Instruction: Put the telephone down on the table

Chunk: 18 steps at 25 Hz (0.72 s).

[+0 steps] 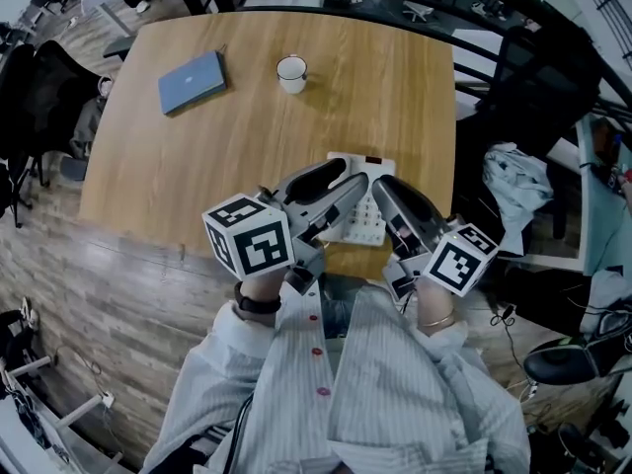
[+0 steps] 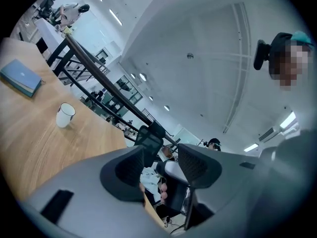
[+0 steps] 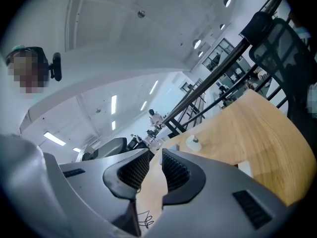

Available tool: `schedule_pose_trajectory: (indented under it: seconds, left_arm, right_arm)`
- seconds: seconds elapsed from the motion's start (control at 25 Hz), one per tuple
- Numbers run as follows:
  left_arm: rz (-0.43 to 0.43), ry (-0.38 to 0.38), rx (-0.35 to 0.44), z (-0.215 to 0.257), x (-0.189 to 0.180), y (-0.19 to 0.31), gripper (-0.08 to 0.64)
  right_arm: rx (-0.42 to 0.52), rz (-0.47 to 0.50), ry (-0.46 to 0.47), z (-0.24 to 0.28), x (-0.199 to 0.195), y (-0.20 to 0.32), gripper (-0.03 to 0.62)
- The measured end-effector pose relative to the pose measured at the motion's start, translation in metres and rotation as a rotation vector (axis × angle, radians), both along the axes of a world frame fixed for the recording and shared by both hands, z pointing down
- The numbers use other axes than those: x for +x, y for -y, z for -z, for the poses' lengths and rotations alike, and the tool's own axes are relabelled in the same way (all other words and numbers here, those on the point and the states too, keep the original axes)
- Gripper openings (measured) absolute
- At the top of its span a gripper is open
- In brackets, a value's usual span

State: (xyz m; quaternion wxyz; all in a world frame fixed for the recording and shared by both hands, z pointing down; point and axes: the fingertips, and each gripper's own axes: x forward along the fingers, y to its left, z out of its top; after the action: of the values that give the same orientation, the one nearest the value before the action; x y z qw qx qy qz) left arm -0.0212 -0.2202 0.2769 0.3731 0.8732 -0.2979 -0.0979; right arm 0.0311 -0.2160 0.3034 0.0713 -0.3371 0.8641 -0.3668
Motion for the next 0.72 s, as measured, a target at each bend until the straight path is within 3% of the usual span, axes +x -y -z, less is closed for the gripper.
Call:
schedule_pose_trajectory:
  seconds: [0.28,0.6,0.72]
  left_arm:
    - [-0.029,-0.035,0.076,0.038,0.004,-0.015,0.157]
    - [-0.021,-0.007,0.116,0.05,0.0,-0.02,0.047]
    - [-0.014,-0.002,0.109,0.051,0.001,-0.017,0.018]
  right_arm:
    - [0.112,0.033,0.015,0.047,-0.012,-0.008,0.074]
    - [0.278,0.054,-0.203,0.069,-0.025,-0.019,0.054]
    - [0.292,0.07,-0.215,0.072,-0.026,-0.018,0.048]
